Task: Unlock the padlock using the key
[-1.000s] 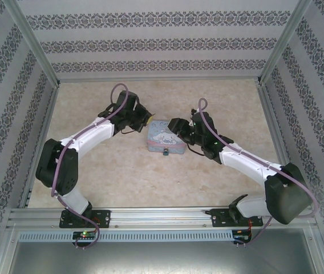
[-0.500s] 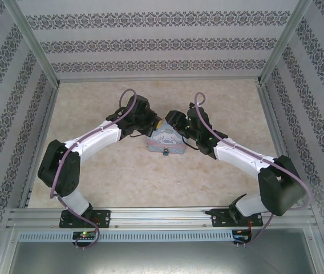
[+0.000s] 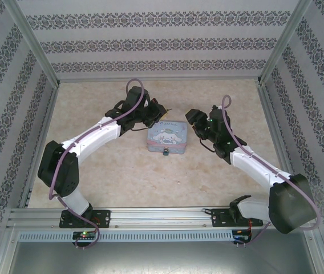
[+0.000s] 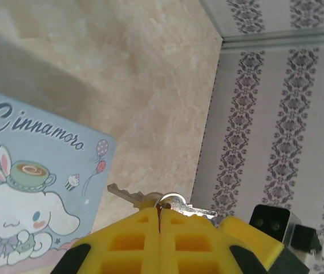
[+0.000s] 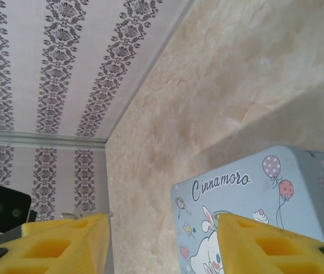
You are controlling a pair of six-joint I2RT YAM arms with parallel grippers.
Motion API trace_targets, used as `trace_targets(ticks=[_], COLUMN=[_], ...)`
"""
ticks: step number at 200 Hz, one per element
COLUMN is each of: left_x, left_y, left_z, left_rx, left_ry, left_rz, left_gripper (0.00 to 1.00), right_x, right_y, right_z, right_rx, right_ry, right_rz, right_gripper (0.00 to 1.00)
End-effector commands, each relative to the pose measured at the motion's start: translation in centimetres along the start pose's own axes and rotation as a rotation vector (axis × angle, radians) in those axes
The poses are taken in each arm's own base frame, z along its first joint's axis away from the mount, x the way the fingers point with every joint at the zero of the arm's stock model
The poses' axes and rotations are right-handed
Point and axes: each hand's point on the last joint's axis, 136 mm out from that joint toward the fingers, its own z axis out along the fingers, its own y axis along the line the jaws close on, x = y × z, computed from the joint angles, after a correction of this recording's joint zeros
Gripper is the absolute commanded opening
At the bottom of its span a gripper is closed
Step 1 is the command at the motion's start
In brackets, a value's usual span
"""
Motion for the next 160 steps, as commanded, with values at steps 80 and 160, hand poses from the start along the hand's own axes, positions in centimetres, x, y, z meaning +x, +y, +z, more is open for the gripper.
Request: trace_targets(ticks=[80, 160], left_x=[-0.6, -0.2], left_y=[-2.4, -2.7], left_z=[-1.8, -1.1], left_rx=[0.028, 0.057], left_ry=[-0.062, -0.042], left_rz=[0.580, 0.535], left_gripper=[0.00, 0.00], right_x=[0.4, 2.2], right_y=[3.3, 4.2], right_z=[0.5, 2.1], right_rx=[-0.164, -0.159], right_ry=[0.107, 0.124], right_rz=[0.151, 0.142], right_gripper=[0.54, 0.53])
